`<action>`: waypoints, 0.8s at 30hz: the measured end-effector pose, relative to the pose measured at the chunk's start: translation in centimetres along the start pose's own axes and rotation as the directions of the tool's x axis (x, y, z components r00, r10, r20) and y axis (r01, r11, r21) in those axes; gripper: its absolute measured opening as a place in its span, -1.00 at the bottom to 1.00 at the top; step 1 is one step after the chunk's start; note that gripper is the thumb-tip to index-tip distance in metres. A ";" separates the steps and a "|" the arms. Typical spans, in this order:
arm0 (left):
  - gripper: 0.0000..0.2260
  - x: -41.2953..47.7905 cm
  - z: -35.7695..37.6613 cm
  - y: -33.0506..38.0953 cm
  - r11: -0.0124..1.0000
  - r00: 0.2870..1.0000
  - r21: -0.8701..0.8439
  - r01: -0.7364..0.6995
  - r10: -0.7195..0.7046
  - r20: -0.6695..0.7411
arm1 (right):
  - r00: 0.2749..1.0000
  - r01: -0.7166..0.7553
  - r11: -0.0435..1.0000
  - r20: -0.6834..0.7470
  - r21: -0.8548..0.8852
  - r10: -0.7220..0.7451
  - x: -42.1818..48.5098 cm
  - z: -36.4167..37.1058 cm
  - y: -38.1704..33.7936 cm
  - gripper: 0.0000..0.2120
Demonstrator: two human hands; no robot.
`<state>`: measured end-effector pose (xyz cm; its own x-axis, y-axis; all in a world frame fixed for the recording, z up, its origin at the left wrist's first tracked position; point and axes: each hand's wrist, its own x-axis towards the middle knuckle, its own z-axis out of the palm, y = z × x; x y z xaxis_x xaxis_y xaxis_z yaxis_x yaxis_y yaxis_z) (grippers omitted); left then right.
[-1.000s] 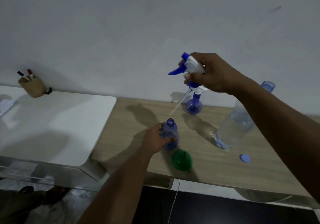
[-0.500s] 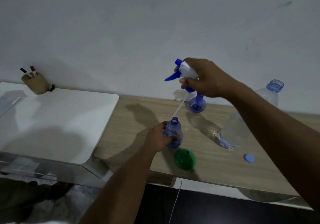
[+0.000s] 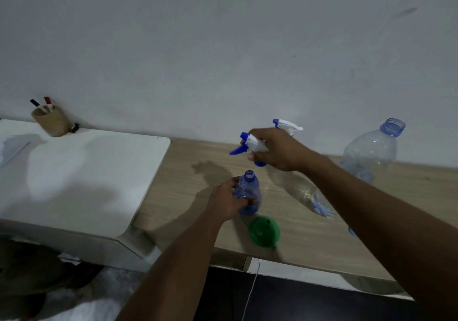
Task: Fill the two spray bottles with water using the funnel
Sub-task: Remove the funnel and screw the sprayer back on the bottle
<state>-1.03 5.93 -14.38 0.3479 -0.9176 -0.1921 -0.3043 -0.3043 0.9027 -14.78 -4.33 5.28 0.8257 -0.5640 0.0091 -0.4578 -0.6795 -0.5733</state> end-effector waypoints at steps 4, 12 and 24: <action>-0.30 -0.1 -0.2 0.2 0.999 1.000 0.034 0.007 -0.008 0.006 | 0.999 -0.014 1.000 0.041 0.012 0.014 0.1 2.7 1.1 -0.79; -0.20 0.1 0.0 -0.1 0.999 0.999 0.033 0.043 -0.043 -0.006 | 0.996 0.019 0.990 0.094 -0.138 -0.006 0.9 4.7 1.3 -0.77; -0.03 0.2 0.1 -0.3 0.998 0.998 -0.003 0.065 -0.065 0.014 | 0.983 0.060 0.982 0.181 -0.177 -0.027 0.4 6.3 2.1 -0.46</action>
<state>-0.97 5.84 -14.78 0.3544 -0.8996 -0.2553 -0.2781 -0.3621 0.8897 -13.36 -2.98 -1.09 0.8839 -0.4511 -0.1235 -0.4587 -0.7845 -0.4173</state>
